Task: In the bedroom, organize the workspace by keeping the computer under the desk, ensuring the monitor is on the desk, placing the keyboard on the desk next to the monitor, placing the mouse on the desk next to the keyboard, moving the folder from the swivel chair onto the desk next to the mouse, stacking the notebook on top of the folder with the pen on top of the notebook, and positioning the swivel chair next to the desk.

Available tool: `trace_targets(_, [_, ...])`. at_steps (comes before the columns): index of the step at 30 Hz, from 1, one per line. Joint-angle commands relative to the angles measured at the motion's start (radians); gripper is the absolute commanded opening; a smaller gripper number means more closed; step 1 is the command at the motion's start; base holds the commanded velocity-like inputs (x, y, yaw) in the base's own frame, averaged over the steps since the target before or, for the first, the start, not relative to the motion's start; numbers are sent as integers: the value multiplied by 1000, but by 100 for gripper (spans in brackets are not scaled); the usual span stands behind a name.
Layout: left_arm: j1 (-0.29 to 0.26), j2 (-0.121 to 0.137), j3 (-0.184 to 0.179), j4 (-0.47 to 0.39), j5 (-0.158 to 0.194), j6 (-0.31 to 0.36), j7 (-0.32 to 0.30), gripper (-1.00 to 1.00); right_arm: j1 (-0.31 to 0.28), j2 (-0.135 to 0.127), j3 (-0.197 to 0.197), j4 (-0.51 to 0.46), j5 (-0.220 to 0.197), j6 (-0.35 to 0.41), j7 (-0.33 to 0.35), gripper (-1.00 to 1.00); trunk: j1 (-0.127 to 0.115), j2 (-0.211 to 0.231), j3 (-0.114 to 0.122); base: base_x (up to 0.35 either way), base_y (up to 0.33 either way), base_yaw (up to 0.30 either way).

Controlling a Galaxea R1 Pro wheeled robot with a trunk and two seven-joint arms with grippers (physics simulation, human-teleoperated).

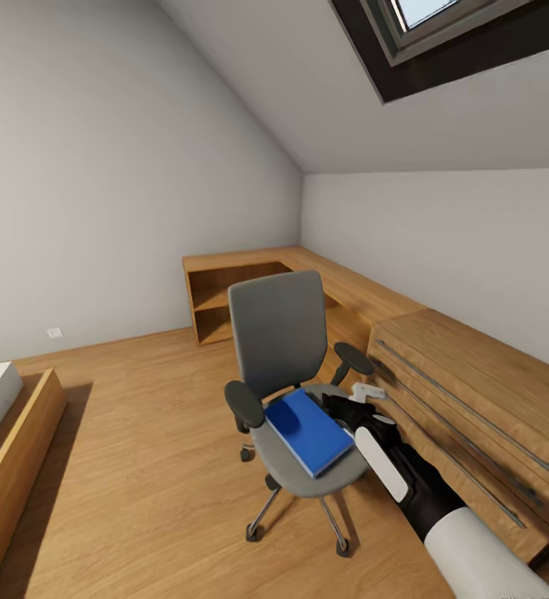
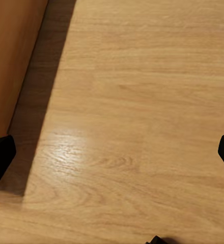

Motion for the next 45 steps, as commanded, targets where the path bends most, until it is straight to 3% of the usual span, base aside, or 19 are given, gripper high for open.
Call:
trace_targets(1, [0, -1, -3, -2, 7, -3, 2, 100, -1, -2, 4, 15, -7, 1, -5, 100, 4, -8, -4, 0, 0, 0])
trace_targets(4, [0, -3, -3, -2, 7, -3, 2, 100, -1, 0, 4, 69, -4, -3, 8, 100, 15, -29, -13, 0, 0, 0])
trace_targets(13, [0, -4, -2, -3, 7, -3, 2, 100, -1, 2, 11, 99, 13, -6, 72, 100, 50, -92, -42, 0, 0, 0])
trace_targets(14, [0, -4, -3, -3, 7, -3, 2, 100, -1, 2, 12, 100, 75, -6, 132, 100, 54, -99, -45, 0, 0, 0])
trace_targets(16, [0, -4, -3, -2, 7, -3, 2, 100, -2, 1, 12, 100, 93, -7, 157, 100, 61, -113, -51, 0, 0, 0])
trace_targets(18, [0, -2, -4, -26, 9, 0, 1, 100, -2, -2, 12, 100, 136, -32, 256, 100, 69, -127, -57, 0, 0, 0])
trace_targets(19, [0, -3, -3, -44, 9, 2, 1, 100, -1, -3, 12, 100, 145, -36, 274, 100, 73, -134, -60, 0, 0, 0])
trace_targets(20, [0, -3, -2, -129, 10, 13, 3, 100, -1, -4, 10, 101, 170, -46, 309, 100, 77, -141, -64, 0, 0, 0])
trace_targets(21, [0, -27, -2, -355, 9, 139, 12, 100, -1, -4, 7, 101, 195, -48, 336, 100, 81, -148, -67, 0, 0, 0])
trace_targets(22, [0, -43, -1, -433, 9, 220, 19, 100, -1, -4, 6, 101, 198, -47, 338, 100, 84, -155, -70, 0, 0, 0])
trace_targets(24, [0, -57, -1, -510, 9, 309, 26, 100, -1, -5, 5, 101, 200, -45, 338, 100, 92, -169, -76, 0, 0, 0])
trace_targets(25, [0, -67, -2, -592, 9, 405, 32, 100, -2, -5, -3, 101, 201, -40, 338, 100, 96, -176, -79, 0, 0, 0])
trace_targets(26, [-2, -127, -16, -898, 11, 702, 43, 100, -2, -6, -71, 102, 204, -12, 338, 100, 100, -183, -82, 0, 0, 0])
trace_targets(28, [-12, -154, -19, -942, 11, 744, 44, 100, -2, -6, -80, 101, 205, -10, 338, 100, 107, -197, -89, 0, 0, 0])
trace_targets(32, [-23, -176, -21, -948, 13, 778, 48, 100, -2, -7, -86, 98, 206, -5, 338, 100, 123, -225, -101, 0, 0, 0])
trace_targets(45, [-27, -182, -21, -907, 9, 781, 49, 100, -2, -5, -87, 96, 205, 27, 338, 100, 173, -316, -142, 0, 0, 0])
